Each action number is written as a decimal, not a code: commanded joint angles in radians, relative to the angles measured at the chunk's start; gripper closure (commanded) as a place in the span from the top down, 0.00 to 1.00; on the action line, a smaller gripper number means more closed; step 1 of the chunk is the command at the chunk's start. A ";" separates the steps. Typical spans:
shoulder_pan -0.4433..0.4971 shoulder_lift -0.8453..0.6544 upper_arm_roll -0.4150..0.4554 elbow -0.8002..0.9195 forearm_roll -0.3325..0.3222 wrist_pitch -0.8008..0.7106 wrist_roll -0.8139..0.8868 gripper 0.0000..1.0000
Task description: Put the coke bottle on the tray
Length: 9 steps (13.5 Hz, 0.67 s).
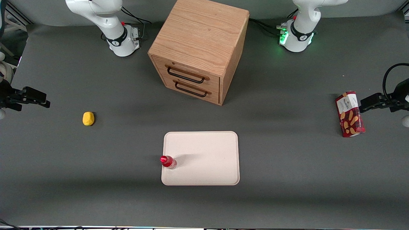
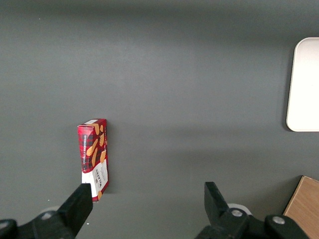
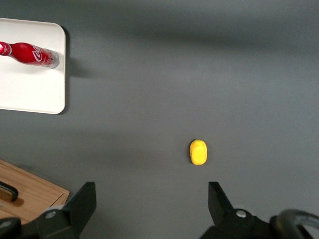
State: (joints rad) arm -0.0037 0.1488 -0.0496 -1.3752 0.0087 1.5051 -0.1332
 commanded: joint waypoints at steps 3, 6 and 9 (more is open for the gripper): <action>-0.009 -0.057 0.000 -0.067 0.019 0.087 -0.026 1.00; -0.004 -0.058 0.002 -0.068 0.020 0.086 0.025 1.00; -0.005 -0.057 0.010 -0.064 0.020 0.084 0.075 1.00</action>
State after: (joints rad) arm -0.0088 0.1178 -0.0435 -1.4106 0.0152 1.5696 -0.0817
